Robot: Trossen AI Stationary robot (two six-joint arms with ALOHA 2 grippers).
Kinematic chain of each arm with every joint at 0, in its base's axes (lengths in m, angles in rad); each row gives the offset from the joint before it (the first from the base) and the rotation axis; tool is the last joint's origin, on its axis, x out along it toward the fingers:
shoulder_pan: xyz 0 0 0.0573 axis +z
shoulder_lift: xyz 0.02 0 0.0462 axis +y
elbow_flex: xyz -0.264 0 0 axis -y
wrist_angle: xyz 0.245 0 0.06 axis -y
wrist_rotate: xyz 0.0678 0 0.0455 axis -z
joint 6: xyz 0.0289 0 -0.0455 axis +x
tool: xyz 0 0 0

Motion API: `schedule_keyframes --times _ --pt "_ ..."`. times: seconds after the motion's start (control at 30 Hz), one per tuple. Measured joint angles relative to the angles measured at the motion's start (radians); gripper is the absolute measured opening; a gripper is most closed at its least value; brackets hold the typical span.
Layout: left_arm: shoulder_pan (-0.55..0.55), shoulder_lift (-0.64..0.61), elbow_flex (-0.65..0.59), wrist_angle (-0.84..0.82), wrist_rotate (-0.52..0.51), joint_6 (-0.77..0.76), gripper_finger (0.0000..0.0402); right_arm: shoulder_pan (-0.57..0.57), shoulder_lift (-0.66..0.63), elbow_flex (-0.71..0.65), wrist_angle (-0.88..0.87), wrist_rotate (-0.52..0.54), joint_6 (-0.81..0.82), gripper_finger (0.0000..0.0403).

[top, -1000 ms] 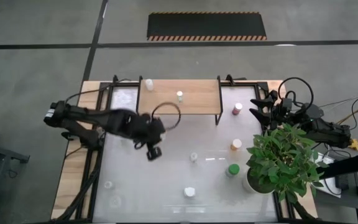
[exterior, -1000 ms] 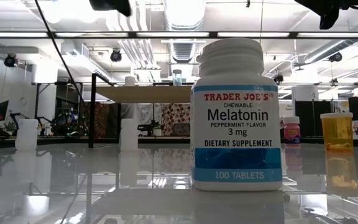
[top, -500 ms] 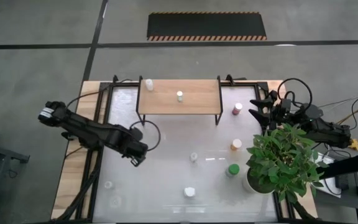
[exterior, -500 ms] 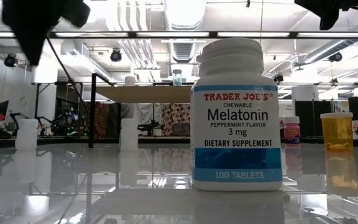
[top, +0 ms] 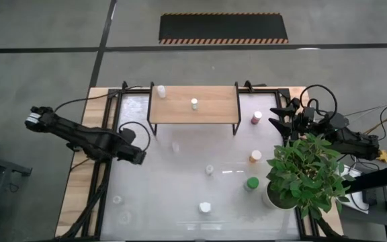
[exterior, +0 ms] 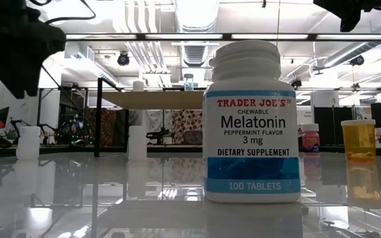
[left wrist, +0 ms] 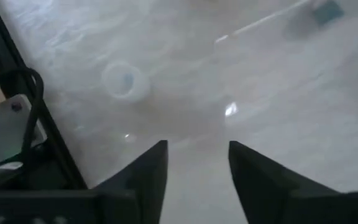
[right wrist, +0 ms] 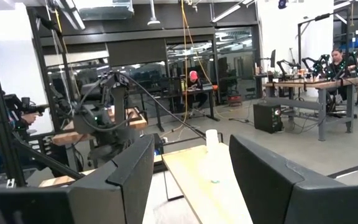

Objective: Pick and place medicine bottles onto shelf by color
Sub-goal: Put the white pill bottle on the shelf

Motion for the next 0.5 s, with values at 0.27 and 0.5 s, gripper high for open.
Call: schedule_keyframes --times 0.27,0.5 --pt "0.027 0.004 -0.066 -0.001 -0.143 -0.088 0.0209 0.000 0.000 0.000 0.000 0.001 0.001 0.0201" --pt "0.079 0.076 -0.114 -0.002 -0.159 -0.089 0.0211 0.000 0.000 0.000 0.000 0.002 0.001 0.0201"
